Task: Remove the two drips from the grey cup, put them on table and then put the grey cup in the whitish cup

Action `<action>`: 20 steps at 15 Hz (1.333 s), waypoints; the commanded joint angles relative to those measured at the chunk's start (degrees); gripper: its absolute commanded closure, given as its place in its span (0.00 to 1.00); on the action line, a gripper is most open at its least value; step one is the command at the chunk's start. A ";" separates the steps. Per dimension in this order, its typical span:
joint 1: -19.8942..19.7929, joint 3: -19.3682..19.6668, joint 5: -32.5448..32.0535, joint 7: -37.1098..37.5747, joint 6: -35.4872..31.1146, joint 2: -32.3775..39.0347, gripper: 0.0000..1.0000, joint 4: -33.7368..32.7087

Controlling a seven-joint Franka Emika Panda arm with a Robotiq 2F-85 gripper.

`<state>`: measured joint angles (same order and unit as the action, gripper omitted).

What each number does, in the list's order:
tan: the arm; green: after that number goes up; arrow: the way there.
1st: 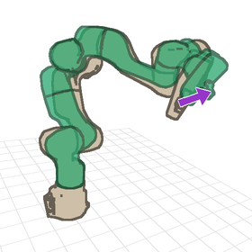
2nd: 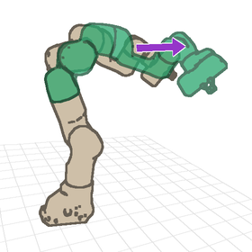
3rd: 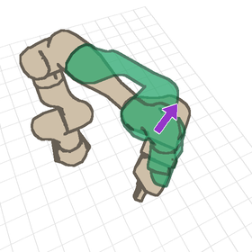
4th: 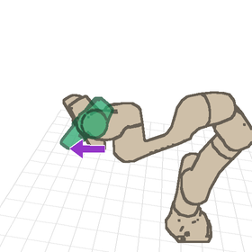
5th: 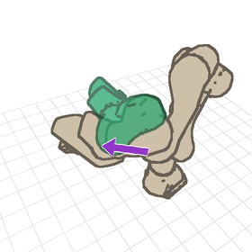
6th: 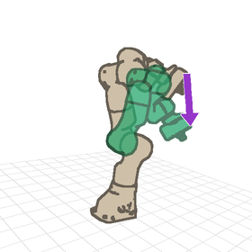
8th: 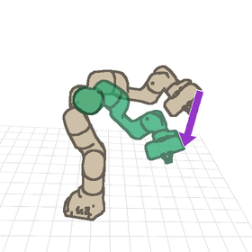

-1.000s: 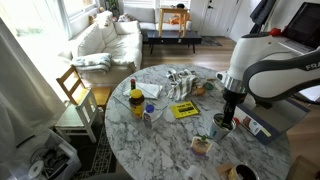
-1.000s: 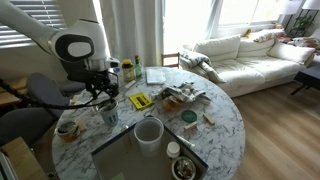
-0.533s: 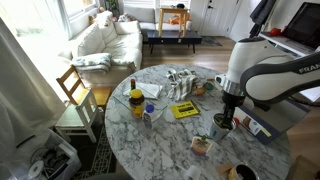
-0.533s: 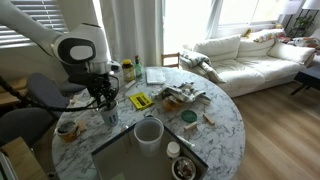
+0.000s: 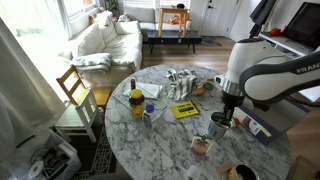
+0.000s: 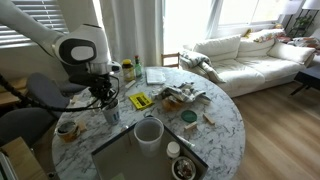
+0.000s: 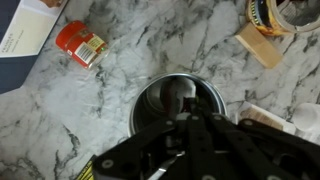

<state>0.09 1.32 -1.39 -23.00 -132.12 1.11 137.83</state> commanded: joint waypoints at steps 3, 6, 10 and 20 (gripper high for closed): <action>-0.45 -0.21 -1.57 0.42 1.07 -3.40 0.99 0.26; -0.05 -0.48 -3.88 1.22 2.06 -7.16 0.99 0.32; 0.51 -1.14 -7.51 1.90 4.57 -11.83 0.99 0.01; 5.33 -4.06 -7.68 -0.96 9.28 -20.91 0.99 -0.10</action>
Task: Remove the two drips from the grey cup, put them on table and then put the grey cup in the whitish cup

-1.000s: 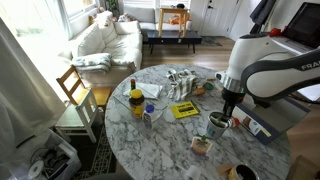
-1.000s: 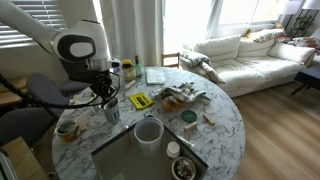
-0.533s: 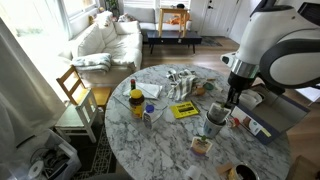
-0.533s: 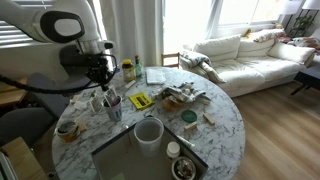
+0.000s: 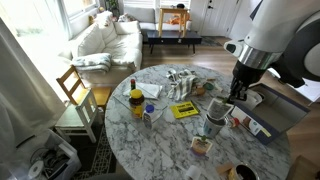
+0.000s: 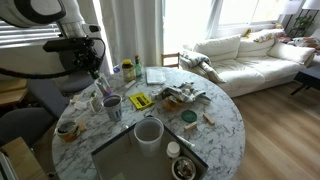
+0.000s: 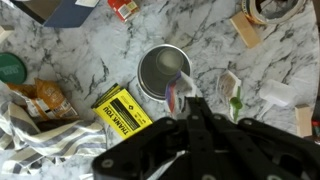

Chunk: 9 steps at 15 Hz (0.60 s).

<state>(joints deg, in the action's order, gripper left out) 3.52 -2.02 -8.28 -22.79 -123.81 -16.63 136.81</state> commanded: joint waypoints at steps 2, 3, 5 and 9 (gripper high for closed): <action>3.40 -1.30 -0.40 -2.13 0.40 -3.35 0.99 0.80; 4.17 -1.36 0.18 -2.98 0.33 -3.09 0.99 0.65; 5.41 -1.41 0.76 -4.11 -0.14 -1.96 0.99 0.56; 5.60 -1.01 0.02 -5.54 -2.13 1.60 0.99 0.48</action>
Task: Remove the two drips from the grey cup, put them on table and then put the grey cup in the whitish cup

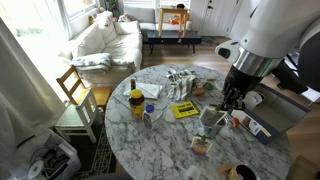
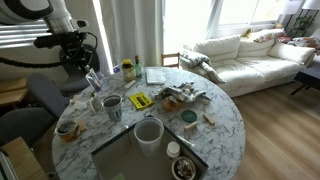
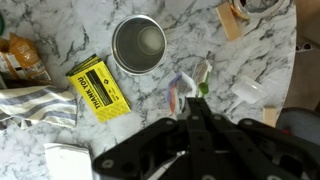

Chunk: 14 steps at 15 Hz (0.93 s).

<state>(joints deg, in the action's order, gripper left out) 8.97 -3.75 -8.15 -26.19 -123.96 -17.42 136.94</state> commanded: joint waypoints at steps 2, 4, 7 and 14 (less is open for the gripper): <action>-0.14 0.91 -0.09 -2.82 -3.54 4.39 0.99 0.36; -0.14 1.08 0.66 -4.07 -5.00 6.35 0.99 0.26; -0.27 1.04 1.57 -5.79 -6.44 9.27 0.99 0.05; -1.31 0.45 1.07 -6.56 -8.12 14.22 0.99 0.02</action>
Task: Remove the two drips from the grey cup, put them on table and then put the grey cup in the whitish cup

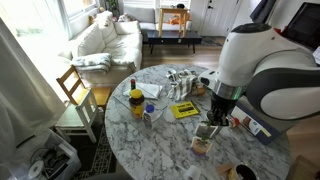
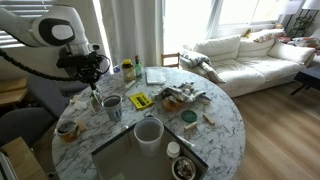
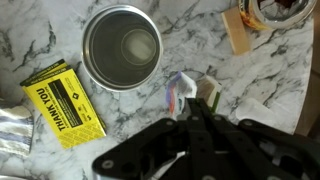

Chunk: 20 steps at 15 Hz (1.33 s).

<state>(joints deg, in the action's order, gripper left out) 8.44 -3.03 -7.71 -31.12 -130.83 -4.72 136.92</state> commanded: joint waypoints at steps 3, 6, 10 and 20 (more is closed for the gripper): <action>-1.13 -0.36 1.51 -2.29 -2.09 2.78 0.99 0.08; -1.40 -0.44 3.18 -2.65 -2.56 3.71 0.99 -0.04; -1.70 -0.58 5.69 -3.31 -3.21 4.81 0.99 0.04; -1.84 -1.19 6.23 -2.99 -2.83 3.10 0.21 0.33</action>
<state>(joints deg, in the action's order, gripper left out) 7.25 -3.47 -2.38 -32.89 -133.20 -0.09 136.46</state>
